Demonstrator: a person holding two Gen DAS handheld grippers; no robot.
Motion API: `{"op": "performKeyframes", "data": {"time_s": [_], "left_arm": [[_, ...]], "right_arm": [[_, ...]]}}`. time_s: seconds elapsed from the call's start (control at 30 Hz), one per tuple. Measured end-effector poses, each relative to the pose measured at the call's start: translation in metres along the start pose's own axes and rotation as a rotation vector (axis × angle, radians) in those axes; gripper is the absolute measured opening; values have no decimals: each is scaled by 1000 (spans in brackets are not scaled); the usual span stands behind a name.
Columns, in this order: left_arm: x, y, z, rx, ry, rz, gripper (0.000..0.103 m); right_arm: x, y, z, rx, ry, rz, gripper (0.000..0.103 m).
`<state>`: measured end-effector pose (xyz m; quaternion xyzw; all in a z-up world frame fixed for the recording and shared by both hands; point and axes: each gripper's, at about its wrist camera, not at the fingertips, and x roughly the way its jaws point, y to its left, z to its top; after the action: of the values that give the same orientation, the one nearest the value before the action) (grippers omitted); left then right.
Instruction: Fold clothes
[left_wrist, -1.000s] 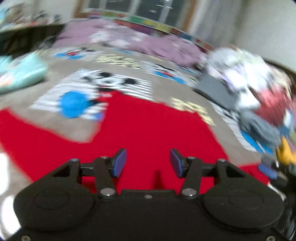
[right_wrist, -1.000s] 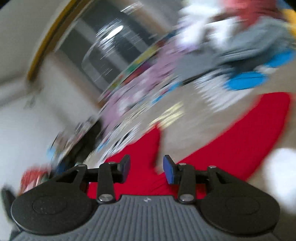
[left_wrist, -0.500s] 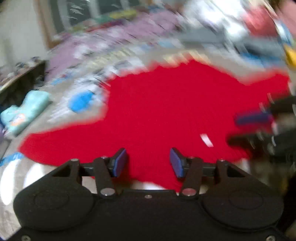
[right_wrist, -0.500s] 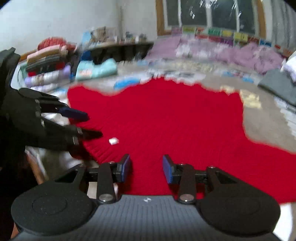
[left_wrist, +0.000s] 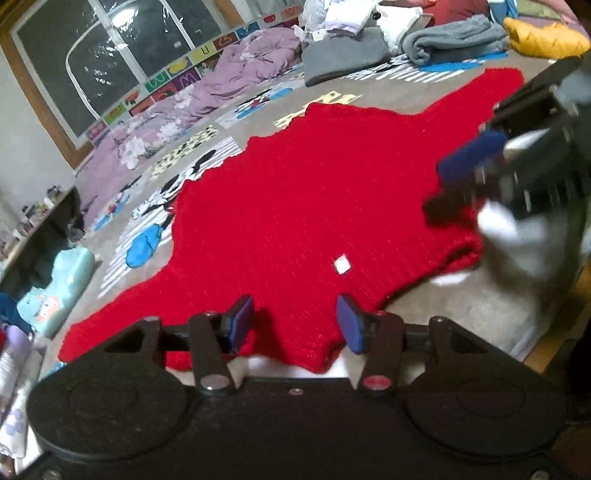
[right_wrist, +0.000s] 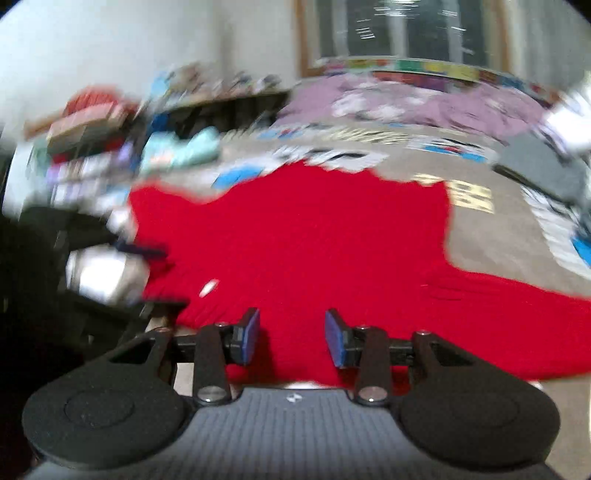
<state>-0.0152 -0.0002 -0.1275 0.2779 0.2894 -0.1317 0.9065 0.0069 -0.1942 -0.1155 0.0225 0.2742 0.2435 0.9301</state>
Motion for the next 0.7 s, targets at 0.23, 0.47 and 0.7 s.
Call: {"op": "performKeyframes", "data": {"time_s": [0.23,0.47,0.7], "left_arm": [[-9,-13,17,41,-41,15,55],[-12,-39,44,58,-144,-49,66],[-1,-82,81,136,-135,-144,68]], "right_arm": [[-47,-120,-17,632,-211,-116,47],[-89,-190,-54,962,-394,-198,68],[-103,-224,-68,1054,-466,-222,75]]}}
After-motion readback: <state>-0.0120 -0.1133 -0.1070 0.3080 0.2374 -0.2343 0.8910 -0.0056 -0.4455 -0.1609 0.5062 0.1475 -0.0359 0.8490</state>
